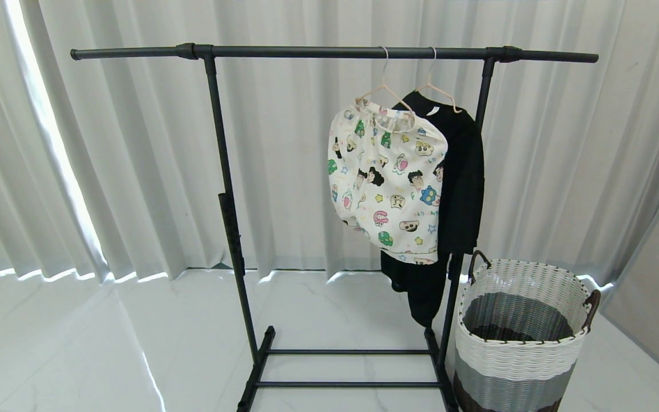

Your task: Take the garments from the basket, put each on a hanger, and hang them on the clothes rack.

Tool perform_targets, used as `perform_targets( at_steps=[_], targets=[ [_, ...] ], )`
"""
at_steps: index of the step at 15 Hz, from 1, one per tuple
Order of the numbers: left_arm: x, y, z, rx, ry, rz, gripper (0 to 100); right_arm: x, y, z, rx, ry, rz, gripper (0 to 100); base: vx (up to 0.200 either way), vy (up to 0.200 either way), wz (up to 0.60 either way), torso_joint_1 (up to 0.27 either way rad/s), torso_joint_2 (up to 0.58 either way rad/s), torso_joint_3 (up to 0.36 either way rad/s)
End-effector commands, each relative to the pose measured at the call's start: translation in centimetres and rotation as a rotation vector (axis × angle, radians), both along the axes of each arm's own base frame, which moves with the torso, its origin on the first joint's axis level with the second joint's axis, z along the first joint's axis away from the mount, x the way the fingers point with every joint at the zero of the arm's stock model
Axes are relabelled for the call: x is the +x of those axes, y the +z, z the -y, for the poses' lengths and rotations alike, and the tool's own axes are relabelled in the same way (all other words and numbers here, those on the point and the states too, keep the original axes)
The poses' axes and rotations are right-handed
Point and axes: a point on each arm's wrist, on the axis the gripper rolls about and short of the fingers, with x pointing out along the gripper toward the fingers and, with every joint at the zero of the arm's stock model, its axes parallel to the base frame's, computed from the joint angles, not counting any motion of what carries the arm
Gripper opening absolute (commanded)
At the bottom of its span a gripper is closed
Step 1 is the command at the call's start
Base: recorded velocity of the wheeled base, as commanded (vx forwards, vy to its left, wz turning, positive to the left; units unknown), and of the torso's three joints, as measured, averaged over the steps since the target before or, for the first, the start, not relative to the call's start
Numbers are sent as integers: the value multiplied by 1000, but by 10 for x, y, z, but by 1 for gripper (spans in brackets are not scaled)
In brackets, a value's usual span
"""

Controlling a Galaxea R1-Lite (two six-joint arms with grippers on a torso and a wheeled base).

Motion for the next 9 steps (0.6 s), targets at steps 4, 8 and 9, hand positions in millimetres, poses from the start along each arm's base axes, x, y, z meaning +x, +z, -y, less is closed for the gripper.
perform_targets(
  at_steps=[4,8,9],
  targets=[
    [0,0,0,0,1,1,100,0,0,0,0,1,1,100,0,0,0,0,0,0],
    [0,0,0,0,1,1,100,0,0,0,1,0,1,100,0,0,0,0,0,0],
    [0,0,0,0,1,1,100,0,0,0,1,0,-1,100,0,0,0,0,0,0]
  ],
)
